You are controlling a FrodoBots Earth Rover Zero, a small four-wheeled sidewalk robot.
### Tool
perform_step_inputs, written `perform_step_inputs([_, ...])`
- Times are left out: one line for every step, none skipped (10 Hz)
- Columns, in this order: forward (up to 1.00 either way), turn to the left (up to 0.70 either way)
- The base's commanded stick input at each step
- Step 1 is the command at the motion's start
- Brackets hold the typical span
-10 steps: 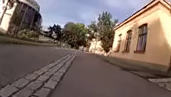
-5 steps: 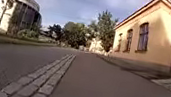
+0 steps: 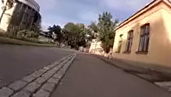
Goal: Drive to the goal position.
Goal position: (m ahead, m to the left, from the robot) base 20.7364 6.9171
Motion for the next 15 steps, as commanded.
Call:
perform_step_inputs([0.45,0.0])
perform_step_inputs([0.45,-0.16])
perform_step_inputs([0.45,-0.27])
perform_step_inputs([0.45,-0.27])
perform_step_inputs([0.45,-0.21])
perform_step_inputs([0.45,-0.09])
perform_step_inputs([0.45,0.0])
perform_step_inputs([0.45,0.0])
perform_step_inputs([0.45,0.0])
perform_step_inputs([0.45,0.0])
perform_step_inputs([0.45,0.0])
perform_step_inputs([0.45,0.0])
perform_step_inputs([0.45,0.0])
perform_step_inputs([0.45,0.0])
perform_step_inputs([0.45,0.0])
